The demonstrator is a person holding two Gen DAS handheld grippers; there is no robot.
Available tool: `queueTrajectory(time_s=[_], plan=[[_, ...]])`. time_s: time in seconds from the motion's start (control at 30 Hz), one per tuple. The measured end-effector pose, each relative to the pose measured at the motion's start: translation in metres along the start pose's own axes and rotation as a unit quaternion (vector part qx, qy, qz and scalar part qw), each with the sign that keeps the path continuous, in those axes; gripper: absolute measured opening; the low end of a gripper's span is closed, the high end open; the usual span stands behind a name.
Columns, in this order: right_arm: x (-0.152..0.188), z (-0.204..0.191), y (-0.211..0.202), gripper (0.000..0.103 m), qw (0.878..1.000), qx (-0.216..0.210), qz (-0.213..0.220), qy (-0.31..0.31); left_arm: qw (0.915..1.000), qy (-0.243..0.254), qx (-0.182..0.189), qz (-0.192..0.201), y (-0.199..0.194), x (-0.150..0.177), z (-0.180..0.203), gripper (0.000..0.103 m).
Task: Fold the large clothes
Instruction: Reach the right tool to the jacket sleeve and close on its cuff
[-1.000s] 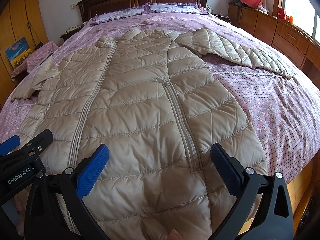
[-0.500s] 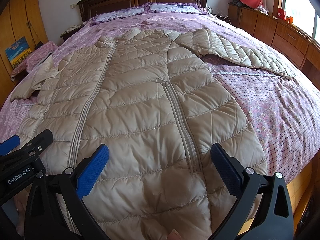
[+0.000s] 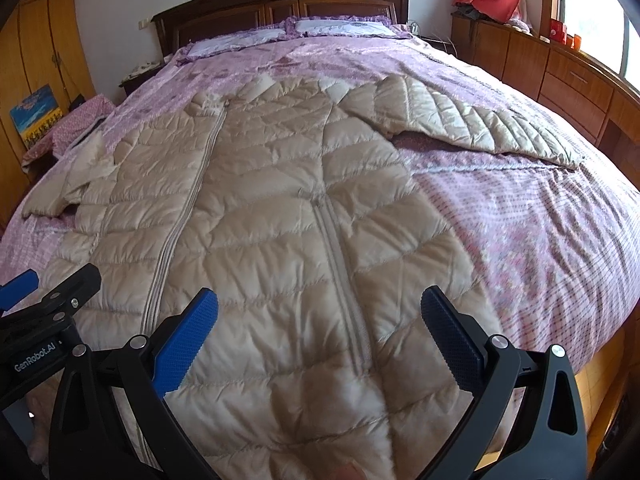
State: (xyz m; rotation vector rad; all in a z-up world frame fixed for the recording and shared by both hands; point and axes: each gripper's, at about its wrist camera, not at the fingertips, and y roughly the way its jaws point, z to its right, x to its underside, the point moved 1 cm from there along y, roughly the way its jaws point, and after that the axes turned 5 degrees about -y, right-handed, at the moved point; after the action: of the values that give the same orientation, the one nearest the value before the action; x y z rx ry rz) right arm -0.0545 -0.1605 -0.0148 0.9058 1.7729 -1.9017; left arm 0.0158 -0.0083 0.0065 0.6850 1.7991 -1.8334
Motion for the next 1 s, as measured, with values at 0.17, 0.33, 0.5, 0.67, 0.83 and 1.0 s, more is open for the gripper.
queueTrajectory(time_s=[0.17, 0.33, 0.5, 0.67, 0.83, 1.0], plan=[[-0.018, 0.023, -0.003, 0.098, 1.000, 0.005, 0.010, 0.011, 0.9995, -0.010, 0.025, -0.016, 0.001, -0.021, 0.002, 0.099], [-0.038, 0.059, -0.005, 0.098, 0.999, 0.031, 0.024, 0.034, 0.9986, -0.016, 0.041, -0.028, 0.005, -0.036, 0.009, 0.099], [-0.062, 0.106, 0.003, 0.098, 0.996, 0.056, 0.033, 0.054, 0.9981, -0.004, 0.050, -0.037, 0.010, -0.049, 0.026, 0.099], [-0.085, 0.162, 0.023, 0.098, 0.993, 0.035, 0.035, 0.106, 0.9977, 0.009, 0.051, -0.043, 0.015, -0.057, 0.044, 0.099], [-0.095, 0.208, 0.054, 0.098, 0.988, 0.029, 0.025, 0.152, 0.9965, 0.014, 0.053, -0.063, 0.024, -0.060, 0.056, 0.099], [-0.101, 0.246, 0.076, 0.098, 0.979, 0.018, 0.023, 0.203, 0.9965, 0.019, 0.042, -0.070, 0.034, -0.060, 0.064, 0.099]])
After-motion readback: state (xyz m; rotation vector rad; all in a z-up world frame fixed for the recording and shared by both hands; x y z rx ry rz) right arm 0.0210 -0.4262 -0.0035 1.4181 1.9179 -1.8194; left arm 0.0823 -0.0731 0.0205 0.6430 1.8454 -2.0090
